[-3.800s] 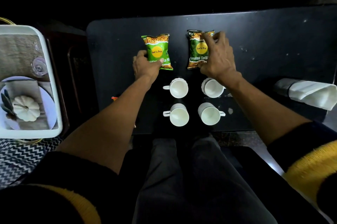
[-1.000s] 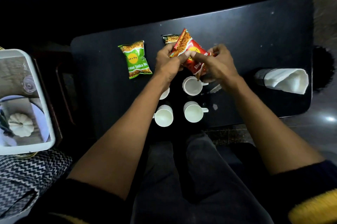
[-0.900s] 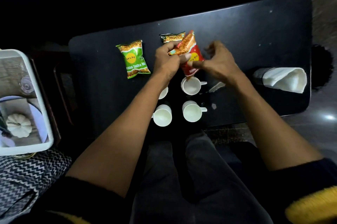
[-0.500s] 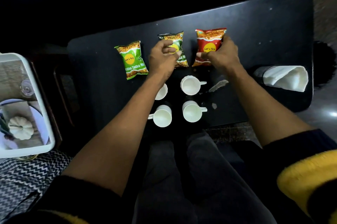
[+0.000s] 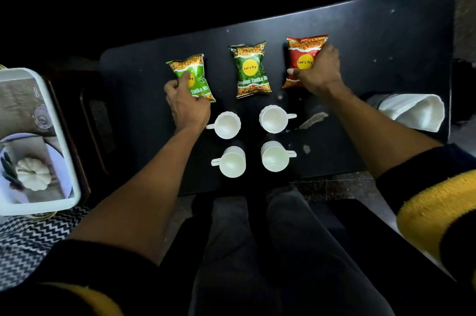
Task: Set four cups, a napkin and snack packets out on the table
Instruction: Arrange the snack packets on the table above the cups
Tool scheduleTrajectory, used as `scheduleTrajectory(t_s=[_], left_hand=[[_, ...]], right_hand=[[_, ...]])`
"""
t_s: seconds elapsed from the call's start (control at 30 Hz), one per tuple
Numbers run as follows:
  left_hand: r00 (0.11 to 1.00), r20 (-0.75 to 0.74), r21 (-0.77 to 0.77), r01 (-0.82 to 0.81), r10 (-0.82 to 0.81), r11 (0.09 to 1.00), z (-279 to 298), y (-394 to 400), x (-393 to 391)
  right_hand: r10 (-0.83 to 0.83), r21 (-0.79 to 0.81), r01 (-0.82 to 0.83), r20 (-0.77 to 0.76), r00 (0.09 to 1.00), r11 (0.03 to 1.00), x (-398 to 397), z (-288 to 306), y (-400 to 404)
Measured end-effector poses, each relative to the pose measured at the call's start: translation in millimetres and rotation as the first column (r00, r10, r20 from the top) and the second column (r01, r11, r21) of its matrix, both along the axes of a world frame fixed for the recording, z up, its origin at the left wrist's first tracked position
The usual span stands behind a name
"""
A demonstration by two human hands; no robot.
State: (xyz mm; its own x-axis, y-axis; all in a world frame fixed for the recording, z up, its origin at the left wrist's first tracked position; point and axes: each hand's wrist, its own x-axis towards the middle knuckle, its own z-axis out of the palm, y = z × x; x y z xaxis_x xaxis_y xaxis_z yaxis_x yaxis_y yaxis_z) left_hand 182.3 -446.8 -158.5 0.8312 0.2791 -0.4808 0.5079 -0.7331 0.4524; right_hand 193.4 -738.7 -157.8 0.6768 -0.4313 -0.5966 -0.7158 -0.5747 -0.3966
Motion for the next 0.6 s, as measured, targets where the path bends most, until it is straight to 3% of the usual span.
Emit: scheduleTrajectory(t_s=[0.27, 0.6], left_hand=[[0.997, -0.034, -0.052, 0.067, -0.068, 0.996, -5.3, 9.2, -0.3], [0.994, -0.006, -0.009, 0.105, -0.105, 0.994, 45.0, 17.0, 1.7]], right_hand=[[0.104, -0.03, -0.105, -0.006, 0.995, 0.994, -2.7, -2.8, 8.5], [0.232, -0.249, -0.214, 0.044, 0.972, 0.944, -10.4, 36.8, 15.6]])
